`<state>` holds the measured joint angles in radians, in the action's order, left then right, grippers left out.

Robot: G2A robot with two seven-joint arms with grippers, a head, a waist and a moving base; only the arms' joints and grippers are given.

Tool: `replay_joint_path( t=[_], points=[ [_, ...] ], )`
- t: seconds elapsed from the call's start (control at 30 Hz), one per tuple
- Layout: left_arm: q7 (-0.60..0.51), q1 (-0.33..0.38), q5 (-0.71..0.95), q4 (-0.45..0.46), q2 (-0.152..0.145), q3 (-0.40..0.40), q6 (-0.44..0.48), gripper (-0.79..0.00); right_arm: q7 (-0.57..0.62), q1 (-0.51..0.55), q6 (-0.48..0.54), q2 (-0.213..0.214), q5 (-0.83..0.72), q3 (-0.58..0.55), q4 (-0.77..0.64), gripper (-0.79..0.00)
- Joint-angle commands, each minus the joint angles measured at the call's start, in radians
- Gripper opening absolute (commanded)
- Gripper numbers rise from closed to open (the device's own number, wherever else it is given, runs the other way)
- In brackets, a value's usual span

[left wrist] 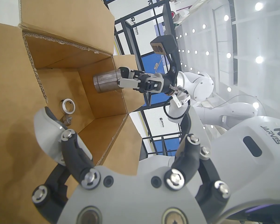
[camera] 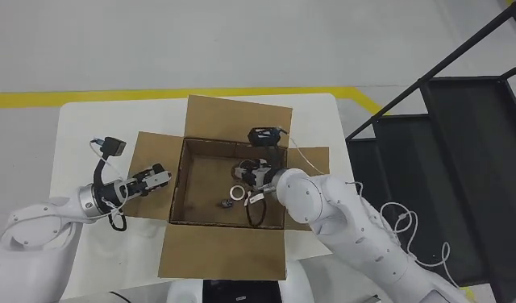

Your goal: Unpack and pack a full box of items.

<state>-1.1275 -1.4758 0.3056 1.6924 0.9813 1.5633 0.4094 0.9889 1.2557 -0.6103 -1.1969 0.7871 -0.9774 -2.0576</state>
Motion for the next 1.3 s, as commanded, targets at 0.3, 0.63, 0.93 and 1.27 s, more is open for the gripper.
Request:
replay_joint_path(
  t=[0.3, 0.63, 0.93, 1.27],
  points=[
    [0.004, 0.015, -0.007, -0.019, -0.003, -0.027, 0.004, 0.0, -0.104, 0.224, 0.056, 0.032, -0.113, -0.282, -0.179, -0.785],
    [0.006, 0.033, -0.002, -0.041, -0.006, -0.044, 0.01, 0.0, -0.279, 0.402, 0.077, 0.037, -0.274, -0.565, -0.292, -0.785],
    [0.007, 0.032, 0.007, -0.061, -0.01, -0.051, 0.02, 0.0, -0.326, 0.465, 0.021, 0.04, -0.271, -0.695, -0.251, -0.785],
    [0.016, 0.024, 0.019, -0.073, -0.014, -0.05, 0.035, 0.0, -0.296, 0.372, -0.041, 0.045, -0.186, -0.65, -0.092, -0.785]
  ],
)
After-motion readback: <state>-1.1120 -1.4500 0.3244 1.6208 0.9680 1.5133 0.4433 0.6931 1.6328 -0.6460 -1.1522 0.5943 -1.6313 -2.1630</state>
